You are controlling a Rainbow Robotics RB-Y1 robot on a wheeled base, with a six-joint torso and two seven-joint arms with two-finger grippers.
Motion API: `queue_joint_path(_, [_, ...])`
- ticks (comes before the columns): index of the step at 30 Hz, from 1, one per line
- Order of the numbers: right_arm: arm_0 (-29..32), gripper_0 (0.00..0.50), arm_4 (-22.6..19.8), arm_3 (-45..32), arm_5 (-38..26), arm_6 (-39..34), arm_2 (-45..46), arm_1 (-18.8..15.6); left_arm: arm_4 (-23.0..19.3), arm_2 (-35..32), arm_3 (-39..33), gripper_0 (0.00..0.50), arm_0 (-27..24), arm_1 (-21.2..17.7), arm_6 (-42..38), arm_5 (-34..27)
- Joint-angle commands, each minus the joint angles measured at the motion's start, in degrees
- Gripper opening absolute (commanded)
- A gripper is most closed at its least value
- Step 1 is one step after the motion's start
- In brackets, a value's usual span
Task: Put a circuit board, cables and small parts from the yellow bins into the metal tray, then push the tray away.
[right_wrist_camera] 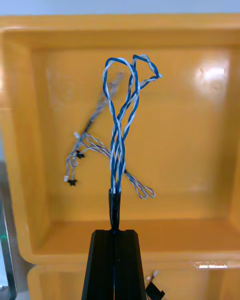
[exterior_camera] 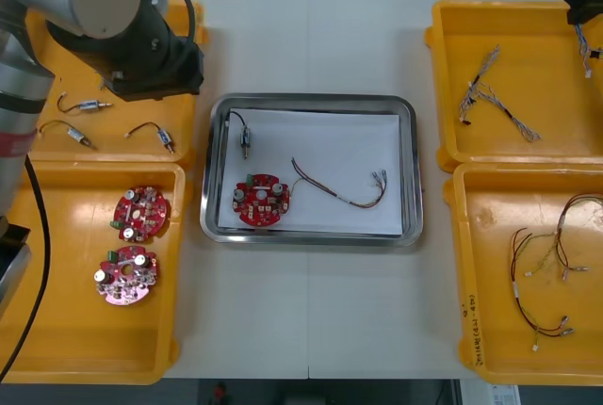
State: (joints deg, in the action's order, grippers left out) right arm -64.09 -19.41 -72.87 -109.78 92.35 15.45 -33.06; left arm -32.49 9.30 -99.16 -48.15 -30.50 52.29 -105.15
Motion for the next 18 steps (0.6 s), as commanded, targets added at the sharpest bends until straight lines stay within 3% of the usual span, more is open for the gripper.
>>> queue_joint_path(1, [3.1,0.000,-4.8,-9.0,-0.2,2.2,-6.7,1.1,-1.2,-3.9,-1.9,0.500,0.1,-5.6,-5.7,-3.0])
queue_joint_path(11, [4.5,0.000,-17.8,-19.6,-0.2,4.8,-17.4,1.8,-3.9,-9.4,5.3,0.500,0.1,-11.3,-4.4,-3.7])
queue_joint_path(18, [6.4,0.000,-22.8,-24.5,-0.2,6.6,-24.9,1.9,-4.6,-11.0,11.6,0.500,-1.1,-13.4,-3.4,-3.1])
